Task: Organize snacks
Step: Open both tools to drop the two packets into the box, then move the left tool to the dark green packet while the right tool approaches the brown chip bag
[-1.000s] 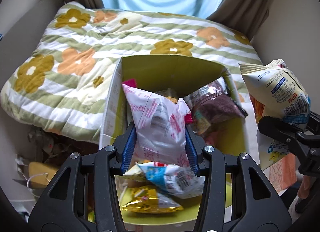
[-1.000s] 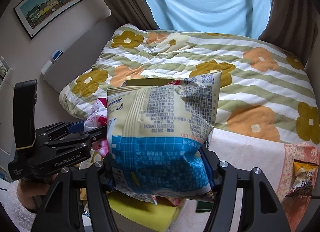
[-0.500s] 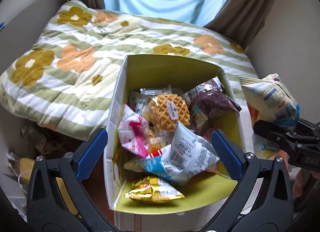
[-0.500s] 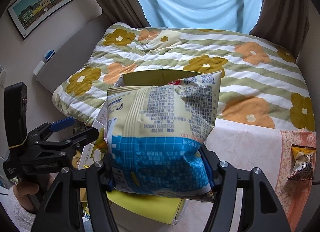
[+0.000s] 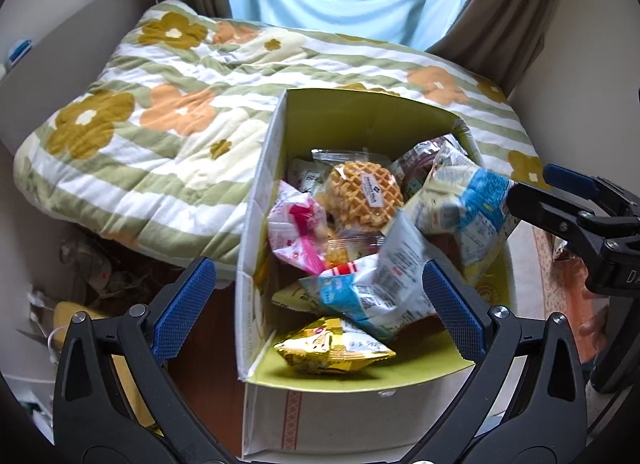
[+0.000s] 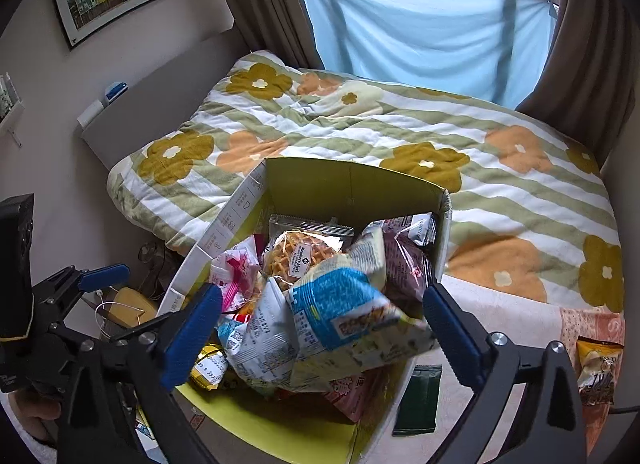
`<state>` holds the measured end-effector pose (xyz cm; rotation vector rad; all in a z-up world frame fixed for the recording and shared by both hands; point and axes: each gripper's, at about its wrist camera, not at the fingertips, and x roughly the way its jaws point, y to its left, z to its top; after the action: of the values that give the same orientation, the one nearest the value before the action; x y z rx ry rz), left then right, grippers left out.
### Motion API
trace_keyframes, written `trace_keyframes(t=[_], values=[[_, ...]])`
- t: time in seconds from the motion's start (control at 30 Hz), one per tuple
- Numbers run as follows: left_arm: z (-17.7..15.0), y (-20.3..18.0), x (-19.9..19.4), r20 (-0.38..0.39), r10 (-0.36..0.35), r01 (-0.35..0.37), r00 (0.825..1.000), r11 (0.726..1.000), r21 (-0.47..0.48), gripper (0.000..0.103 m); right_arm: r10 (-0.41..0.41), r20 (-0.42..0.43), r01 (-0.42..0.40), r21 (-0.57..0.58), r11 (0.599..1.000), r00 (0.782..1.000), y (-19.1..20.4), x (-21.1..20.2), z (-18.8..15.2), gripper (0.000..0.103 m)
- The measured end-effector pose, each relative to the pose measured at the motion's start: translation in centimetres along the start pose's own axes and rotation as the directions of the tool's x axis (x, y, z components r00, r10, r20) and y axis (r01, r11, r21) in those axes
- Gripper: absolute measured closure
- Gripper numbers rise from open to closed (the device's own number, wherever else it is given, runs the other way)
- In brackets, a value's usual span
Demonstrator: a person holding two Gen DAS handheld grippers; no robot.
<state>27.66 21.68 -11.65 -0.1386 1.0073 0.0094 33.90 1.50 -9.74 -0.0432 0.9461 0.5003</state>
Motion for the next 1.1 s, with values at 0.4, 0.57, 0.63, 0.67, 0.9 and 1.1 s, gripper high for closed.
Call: trace_keyframes(t=[0.4,0.57,0.63,0.67,0.9,1.1], values=[[-0.6,-1.3,0.9,-0.027,-0.066,0.067,0.997,0.997,0.044,0.000,-0.067,0.023,0.064,0.106,0.992,0.997,-1.5,-3.7,-3.9,0.003],[-0.6,-4.5,0.8,-0.020,-0.117,0.118,0.993,0.986,0.117,0.000,-0.139,0.059,0.125,0.187,0.974,0.989,-3.9,-6.9,-5.0,0.003],[-0.5,-6.0,0.6,-0.012,-0.133,0.133,0.991,0.981,0.142,0.000,-0.173,0.076,0.153,0.220,0.964,0.982,-5.1,-8.2,-5.6,0.003],[-0.4,-6.8,0.6,-0.008,-0.137,0.137,0.991,0.979,0.151,0.000,-0.192,0.085,0.167,0.237,0.957,0.978,-6.0,-9.0,-5.9,0.003],[-0.9,-12.8,0.7,-0.003,-0.116,0.114,0.993,0.972,0.207,0.000,-0.264,0.112,0.218,0.314,0.924,0.958,-12.6,-13.1,-8.6,0.003],[-1.2,-18.7,1.3,0.032,-0.056,0.052,0.998,0.990,0.134,0.000,-0.272,0.074,0.242,0.273,0.931,0.960,-18.4,-14.3,-9.8,0.003]])
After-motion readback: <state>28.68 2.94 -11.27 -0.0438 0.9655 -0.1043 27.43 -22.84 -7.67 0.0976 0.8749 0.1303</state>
